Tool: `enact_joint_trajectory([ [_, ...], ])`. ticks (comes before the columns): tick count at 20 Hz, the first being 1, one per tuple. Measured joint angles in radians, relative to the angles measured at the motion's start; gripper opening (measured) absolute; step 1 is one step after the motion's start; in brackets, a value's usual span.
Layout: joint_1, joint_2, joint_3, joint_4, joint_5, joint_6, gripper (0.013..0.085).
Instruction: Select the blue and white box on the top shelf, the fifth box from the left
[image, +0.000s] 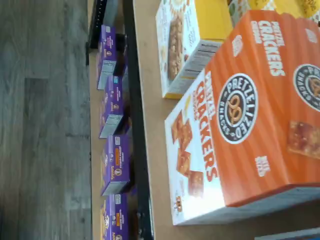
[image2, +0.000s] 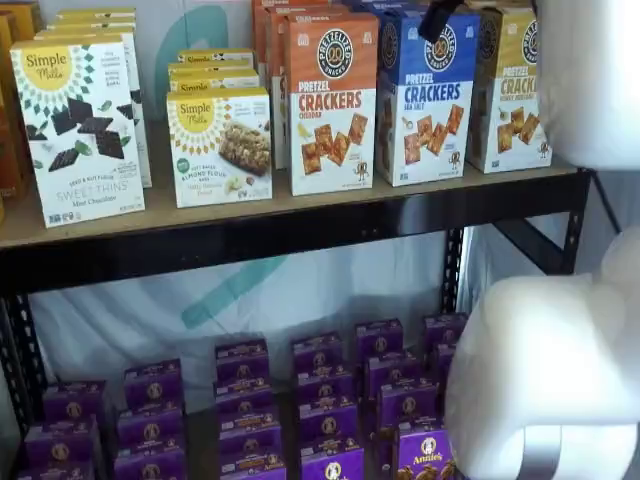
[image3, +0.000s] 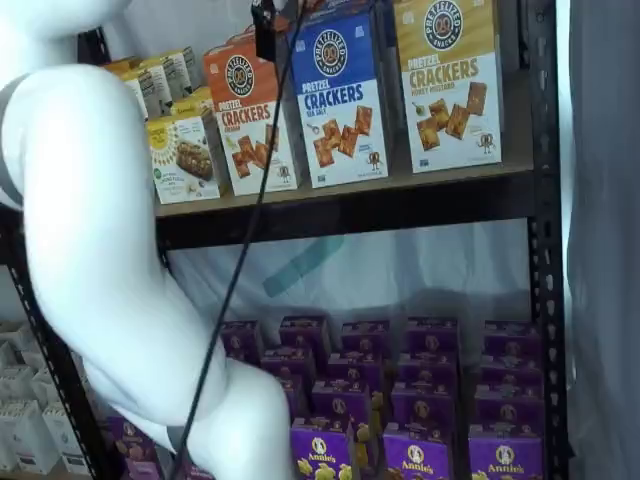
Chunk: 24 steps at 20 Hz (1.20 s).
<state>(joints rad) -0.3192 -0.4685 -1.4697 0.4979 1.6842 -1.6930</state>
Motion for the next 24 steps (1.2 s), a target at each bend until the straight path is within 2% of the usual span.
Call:
enact_joint_trajectory([
  [11, 0.004, 0.081, -0.061, -0.002, -0.043, -0.007, 0.0850],
  [24, 0.021, 0.152, -0.110, -0.036, -0.074, -0.016, 0.0850],
])
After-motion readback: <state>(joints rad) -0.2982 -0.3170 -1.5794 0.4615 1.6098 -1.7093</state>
